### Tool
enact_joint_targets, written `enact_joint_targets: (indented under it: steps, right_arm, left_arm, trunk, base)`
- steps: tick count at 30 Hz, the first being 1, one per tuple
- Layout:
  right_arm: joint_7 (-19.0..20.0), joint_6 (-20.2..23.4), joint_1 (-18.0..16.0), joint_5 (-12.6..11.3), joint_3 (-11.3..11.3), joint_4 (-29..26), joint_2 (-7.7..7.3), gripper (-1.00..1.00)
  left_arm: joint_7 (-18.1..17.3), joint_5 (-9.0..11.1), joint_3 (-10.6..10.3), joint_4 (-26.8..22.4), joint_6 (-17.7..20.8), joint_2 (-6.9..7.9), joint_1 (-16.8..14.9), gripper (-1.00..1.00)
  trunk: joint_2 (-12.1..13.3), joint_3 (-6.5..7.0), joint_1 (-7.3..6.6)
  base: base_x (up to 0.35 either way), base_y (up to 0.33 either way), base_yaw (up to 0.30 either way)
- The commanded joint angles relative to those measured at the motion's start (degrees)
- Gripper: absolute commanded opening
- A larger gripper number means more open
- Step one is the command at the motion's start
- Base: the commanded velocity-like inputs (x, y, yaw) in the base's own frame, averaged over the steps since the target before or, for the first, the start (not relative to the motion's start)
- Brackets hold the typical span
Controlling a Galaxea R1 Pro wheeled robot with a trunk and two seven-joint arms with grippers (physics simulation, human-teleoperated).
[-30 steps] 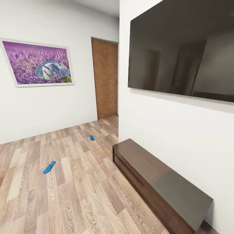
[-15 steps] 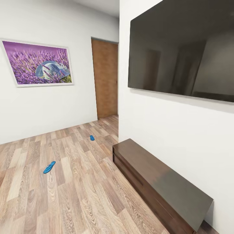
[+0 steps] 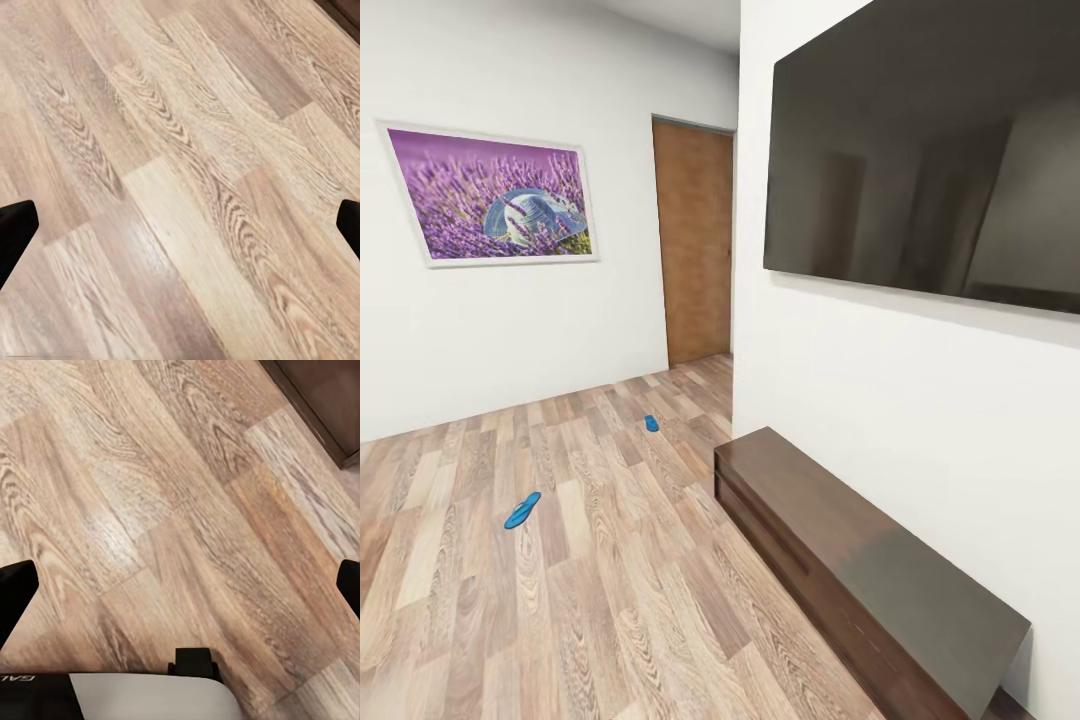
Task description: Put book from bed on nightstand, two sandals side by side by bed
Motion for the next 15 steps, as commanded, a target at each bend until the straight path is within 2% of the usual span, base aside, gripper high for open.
enact_joint_targets:
  steps: [1, 15]
  right_arm:
    - [-0.04, -0.20, -0.02, -0.02, -0.09, 0.03, 0.00, 1.00]
    - [-0.18, -0.22, -0.02, -0.02, -0.09, 0.09, 0.00, 1.00]
  left_arm:
    - [0.02, 0.03, -0.01, 0.07, -0.23, -0.03, -0.05, 1.00]
    - [-0.02, 0.06, -0.14, 0.09, -0.38, -0.12, -0.04, 1.00]
  trunk:
    - [-0.03, -0.06, 0.00]
    - [-0.03, -0.06, 0.00]
  base:
    - [0.000, 0.000, 0.276]
    - [0.000, 0.000, 0.290]
